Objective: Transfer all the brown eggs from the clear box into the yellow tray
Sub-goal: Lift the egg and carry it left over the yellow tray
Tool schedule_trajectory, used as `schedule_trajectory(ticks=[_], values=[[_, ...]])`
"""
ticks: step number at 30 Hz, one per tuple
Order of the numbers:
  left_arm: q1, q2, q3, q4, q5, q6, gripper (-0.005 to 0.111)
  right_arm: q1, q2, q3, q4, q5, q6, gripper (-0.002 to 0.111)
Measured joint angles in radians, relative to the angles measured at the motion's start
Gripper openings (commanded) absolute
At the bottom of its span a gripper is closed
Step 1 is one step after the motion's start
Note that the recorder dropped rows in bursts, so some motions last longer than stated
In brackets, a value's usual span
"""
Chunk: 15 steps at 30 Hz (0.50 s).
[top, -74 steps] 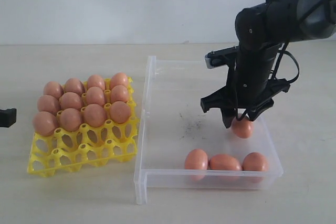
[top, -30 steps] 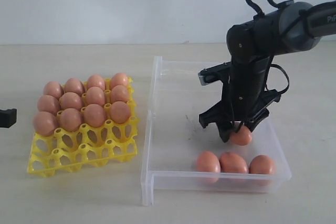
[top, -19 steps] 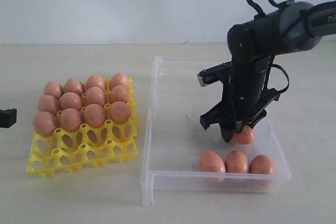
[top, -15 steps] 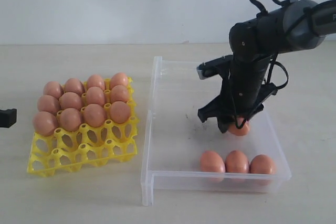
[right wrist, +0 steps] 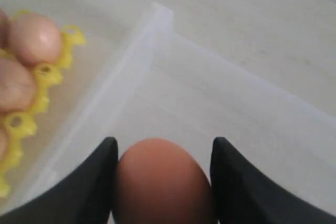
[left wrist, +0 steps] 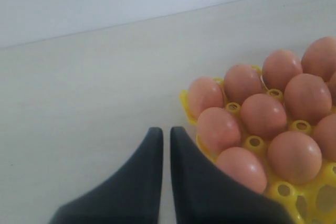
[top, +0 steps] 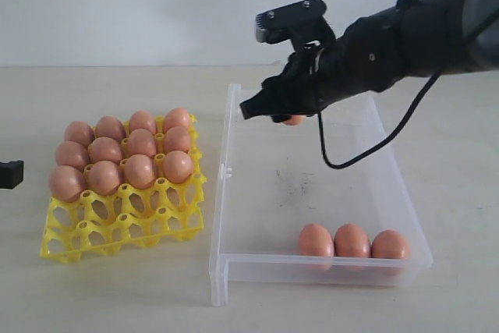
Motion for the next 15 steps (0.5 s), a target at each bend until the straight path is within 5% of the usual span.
schedule_trajectory(ticks=[8, 15], values=[[0.000, 0.000, 0.000, 0.000, -0.006, 0.000, 0.004, 0.170, -0.002, 0.077, -0.088, -0.420, 0.012, 0.000], [0.000, 0.000, 0.000, 0.000, -0.008, 0.000, 0.004, 0.213, 0.048, 0.074, -0.563, -0.911, 0.387, 0.000]])
